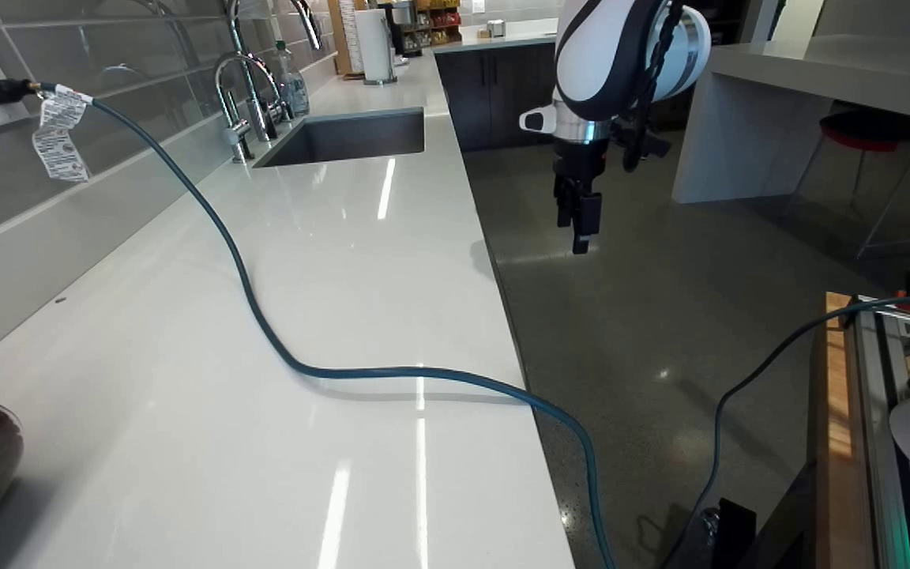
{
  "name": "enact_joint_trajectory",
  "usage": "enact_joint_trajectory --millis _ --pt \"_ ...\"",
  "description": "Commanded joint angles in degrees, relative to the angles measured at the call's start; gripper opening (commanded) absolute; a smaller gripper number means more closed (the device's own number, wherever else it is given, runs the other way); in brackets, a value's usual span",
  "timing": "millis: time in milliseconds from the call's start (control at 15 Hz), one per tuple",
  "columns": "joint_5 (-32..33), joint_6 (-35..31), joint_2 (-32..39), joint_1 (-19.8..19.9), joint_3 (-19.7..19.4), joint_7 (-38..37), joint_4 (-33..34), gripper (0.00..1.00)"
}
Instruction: Press the bottom right button of the washing machine
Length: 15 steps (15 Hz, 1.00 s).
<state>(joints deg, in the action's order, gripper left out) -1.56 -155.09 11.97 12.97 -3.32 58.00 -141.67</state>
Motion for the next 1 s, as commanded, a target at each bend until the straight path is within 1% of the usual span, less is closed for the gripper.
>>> enact_joint_trajectory --millis 0,200,400,533,600,667,933 --pt "-1.92 -3.22 1.36 1.13 1.63 4.63 -0.14 1.0" --pt "-4.02 -5.85 2.69 2.09 3.21 7.76 -0.02 1.0" --pt "-9.42 -7.7 3.71 4.6 6.7 12.28 0.19 1.0" --pt "-13.39 -7.67 4.35 6.51 9.0 15.36 0.61 1.0" --pt "-15.32 -7.43 4.56 7.4 9.96 16.98 0.8 0.89" --pt "-17.2 -7.34 4.73 8.15 10.77 18.48 0.94 0.74" --pt "-23.46 -7.58 5.42 10.37 12.81 24.28 1.74 0.42"
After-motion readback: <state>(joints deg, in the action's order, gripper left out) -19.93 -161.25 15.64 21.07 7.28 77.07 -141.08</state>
